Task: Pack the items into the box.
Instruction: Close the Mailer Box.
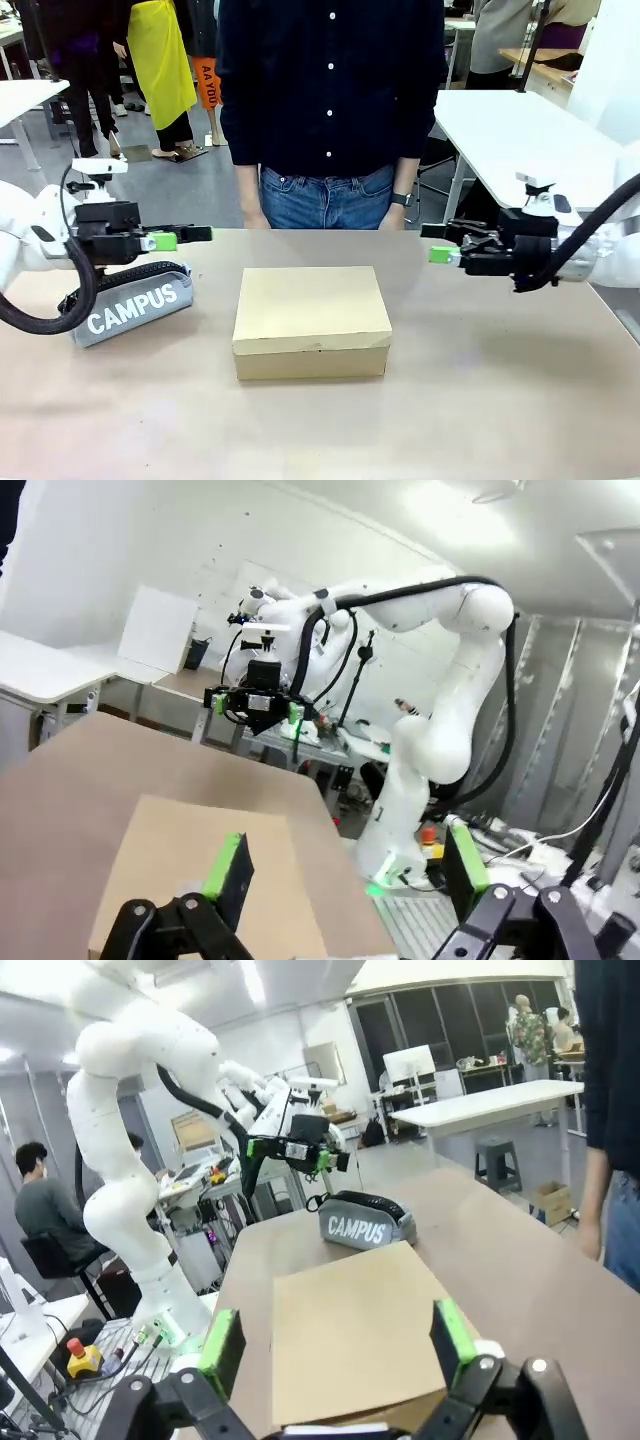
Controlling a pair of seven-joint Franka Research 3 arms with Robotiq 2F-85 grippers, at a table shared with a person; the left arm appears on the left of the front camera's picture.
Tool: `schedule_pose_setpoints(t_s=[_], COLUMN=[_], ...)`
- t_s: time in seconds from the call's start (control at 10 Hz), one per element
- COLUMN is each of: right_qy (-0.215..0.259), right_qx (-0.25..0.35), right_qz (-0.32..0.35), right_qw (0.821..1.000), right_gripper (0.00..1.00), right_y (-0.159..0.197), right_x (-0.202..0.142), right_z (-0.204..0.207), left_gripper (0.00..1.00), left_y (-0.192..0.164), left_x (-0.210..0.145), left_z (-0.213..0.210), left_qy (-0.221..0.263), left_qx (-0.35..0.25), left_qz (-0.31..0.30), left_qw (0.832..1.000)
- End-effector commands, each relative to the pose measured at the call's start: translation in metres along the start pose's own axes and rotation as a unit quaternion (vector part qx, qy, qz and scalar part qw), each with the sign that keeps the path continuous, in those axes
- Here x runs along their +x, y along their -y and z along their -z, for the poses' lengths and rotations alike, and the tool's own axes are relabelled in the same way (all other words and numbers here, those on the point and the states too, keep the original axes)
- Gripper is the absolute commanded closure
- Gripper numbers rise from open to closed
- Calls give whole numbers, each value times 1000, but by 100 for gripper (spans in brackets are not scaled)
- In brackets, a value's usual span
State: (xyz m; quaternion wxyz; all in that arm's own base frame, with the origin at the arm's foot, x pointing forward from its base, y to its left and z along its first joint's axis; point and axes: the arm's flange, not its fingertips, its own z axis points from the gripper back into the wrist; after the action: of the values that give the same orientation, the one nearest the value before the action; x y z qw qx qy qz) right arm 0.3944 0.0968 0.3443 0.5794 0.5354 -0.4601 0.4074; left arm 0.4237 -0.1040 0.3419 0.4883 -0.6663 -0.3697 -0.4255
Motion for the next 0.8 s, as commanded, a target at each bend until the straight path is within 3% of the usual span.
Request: schedule_pose_setpoints(t_s=[0.0, 0.3, 0.7], right_qy=[-22, -98, -158], right_qx=[-1, 69, 86], right_qz=[-32, -60, -70], right_qw=[999, 991, 981], right_gripper=[0, 0, 0], right_y=[14, 36, 43], right_x=[-5, -34, -71], right_z=[42, 101, 109], left_gripper=[0, 0, 0], left_y=[-4, -19, -33], left_x=[-11, -40, -65], left_z=[26, 66, 84], left_qy=[-25, -112, -185], left_qx=[19, 50, 67], left_qz=[62, 88, 81], left_qw=[998, 988, 977])
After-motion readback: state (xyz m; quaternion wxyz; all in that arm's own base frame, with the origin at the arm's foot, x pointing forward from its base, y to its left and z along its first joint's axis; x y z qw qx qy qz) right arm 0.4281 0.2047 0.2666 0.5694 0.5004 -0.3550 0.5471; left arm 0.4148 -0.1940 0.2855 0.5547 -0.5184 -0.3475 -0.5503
